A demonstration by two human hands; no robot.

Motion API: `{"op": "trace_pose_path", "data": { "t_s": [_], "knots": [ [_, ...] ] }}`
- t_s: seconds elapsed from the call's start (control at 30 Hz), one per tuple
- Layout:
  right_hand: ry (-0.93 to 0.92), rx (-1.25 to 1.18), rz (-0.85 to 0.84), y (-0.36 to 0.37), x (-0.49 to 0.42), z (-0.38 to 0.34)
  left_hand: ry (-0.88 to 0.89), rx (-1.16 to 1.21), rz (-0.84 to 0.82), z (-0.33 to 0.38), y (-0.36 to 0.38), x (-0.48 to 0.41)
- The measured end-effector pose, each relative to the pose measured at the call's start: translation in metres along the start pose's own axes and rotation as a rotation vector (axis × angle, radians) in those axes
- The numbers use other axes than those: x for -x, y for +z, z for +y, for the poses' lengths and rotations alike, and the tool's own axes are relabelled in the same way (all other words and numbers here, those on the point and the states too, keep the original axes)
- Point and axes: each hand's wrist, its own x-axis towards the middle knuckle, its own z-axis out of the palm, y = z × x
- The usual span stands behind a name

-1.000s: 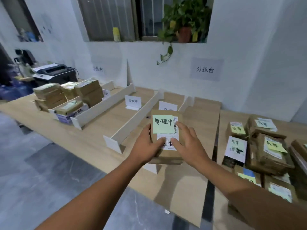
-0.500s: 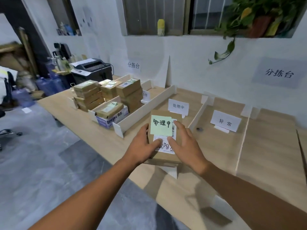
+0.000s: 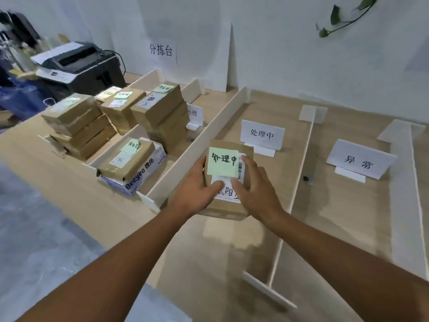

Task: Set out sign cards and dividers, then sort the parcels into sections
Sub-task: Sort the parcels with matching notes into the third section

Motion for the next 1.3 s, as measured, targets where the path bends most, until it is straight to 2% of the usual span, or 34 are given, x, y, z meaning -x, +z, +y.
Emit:
{"op": "trace_pose_path", "data": {
  "t_s": [0.47, 0.63, 0.8, 0.9, 1.0, 1.07, 1.13, 1.3],
  "knots": [
    [0.312, 0.166, 0.083, 0.117, -0.197, 0.081, -0.067, 0.032, -0.302, -0.137, 0.026, -0.267],
    [0.451, 0.227, 0.113, 0.153, -0.226, 0.107, -0.126, 0.099, -0.437, -0.179, 0.049, -0.312],
    [0.493, 0.293, 0.155, 0.172, -0.237, 0.117, -0.159, 0.129, -0.426, -0.197, 0.057, -0.323],
    [0.516, 0.300, 0.097, 0.166, -0.238, 0.112, -0.113, 0.092, -0.438, -0.192, 0.055, -0.324],
    [0.545, 0.275, 0.095, 0.146, -0.233, 0.097, -0.060, 0.004, -0.361, -0.174, 0.045, -0.315],
    [0.543, 0.237, 0.159, 0.123, -0.220, 0.082, 0.010, -0.119, -0.273, -0.156, 0.038, -0.305],
    [0.465, 0.254, 0.257, 0.091, -0.196, 0.066, 0.083, -0.168, -0.242, -0.126, 0.032, -0.289],
    [0.371, 0.337, 0.438, -0.018, -0.099, 0.037, 0.225, -0.106, -0.347, -0.035, 0.053, -0.225]
  ]
}}
